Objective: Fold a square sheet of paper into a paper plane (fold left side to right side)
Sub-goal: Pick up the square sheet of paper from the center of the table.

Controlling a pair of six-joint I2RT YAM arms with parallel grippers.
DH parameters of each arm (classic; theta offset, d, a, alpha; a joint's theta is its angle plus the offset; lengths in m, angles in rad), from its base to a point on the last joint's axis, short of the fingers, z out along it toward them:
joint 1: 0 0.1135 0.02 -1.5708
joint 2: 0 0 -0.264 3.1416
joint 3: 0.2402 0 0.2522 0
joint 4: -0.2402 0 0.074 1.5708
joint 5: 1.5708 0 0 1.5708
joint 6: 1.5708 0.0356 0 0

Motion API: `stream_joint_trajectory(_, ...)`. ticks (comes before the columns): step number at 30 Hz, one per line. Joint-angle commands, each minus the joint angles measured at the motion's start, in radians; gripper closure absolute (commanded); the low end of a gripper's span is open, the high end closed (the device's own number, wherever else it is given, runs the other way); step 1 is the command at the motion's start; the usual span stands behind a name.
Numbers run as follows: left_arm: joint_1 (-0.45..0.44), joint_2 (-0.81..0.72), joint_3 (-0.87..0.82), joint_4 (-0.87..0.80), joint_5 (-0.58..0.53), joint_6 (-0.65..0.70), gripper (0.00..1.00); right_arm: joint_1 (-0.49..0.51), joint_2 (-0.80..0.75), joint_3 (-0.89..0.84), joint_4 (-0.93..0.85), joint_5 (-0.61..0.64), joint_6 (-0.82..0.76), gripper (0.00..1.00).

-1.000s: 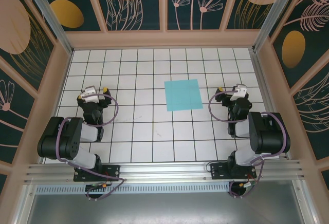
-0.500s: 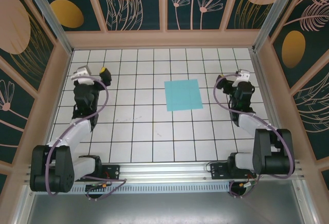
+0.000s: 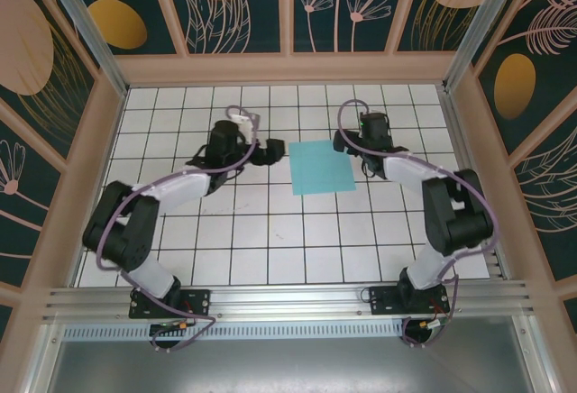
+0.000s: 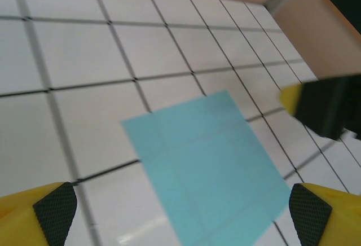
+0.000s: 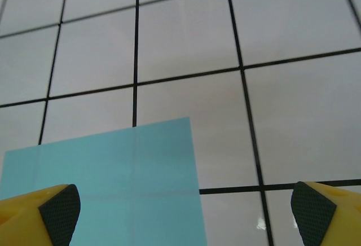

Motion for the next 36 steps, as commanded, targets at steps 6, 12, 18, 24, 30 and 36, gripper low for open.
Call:
stream_joint_trajectory(6, -0.127, 0.206, 0.161, -0.085, 0.084, -0.058, 0.02, 0.019, 0.186, 0.186, -0.174, 0.001, 0.094, 0.01)
stream_joint_trajectory(12, -0.175, 0.293, 0.220, -0.145, 0.113, -0.057, 0.02, 0.039, 0.241, 0.227, -0.199, 0.008, 0.107, 0.01)
stream_joint_trajectory(18, -0.184, 0.347, 0.250, -0.195, 0.114, -0.056, 0.02, 0.055, 0.262, 0.232, -0.221, 0.003, 0.111, 0.01)
stream_joint_trajectory(24, -0.187, 0.386, 0.282, -0.278, 0.092, -0.023, 0.02, 0.070, 0.259, 0.210, -0.236, -0.015, 0.130, 0.01)
stream_joint_trajectory(30, -0.186, 0.403, 0.273, -0.285, 0.095, -0.029, 0.02, 0.081, 0.262, 0.185, -0.256, -0.062, 0.160, 0.03)
stream_joint_trajectory(36, -0.188, 0.409, 0.275, -0.282, 0.096, -0.029, 0.01, 0.101, 0.239, 0.177, -0.262, -0.172, 0.171, 0.07)
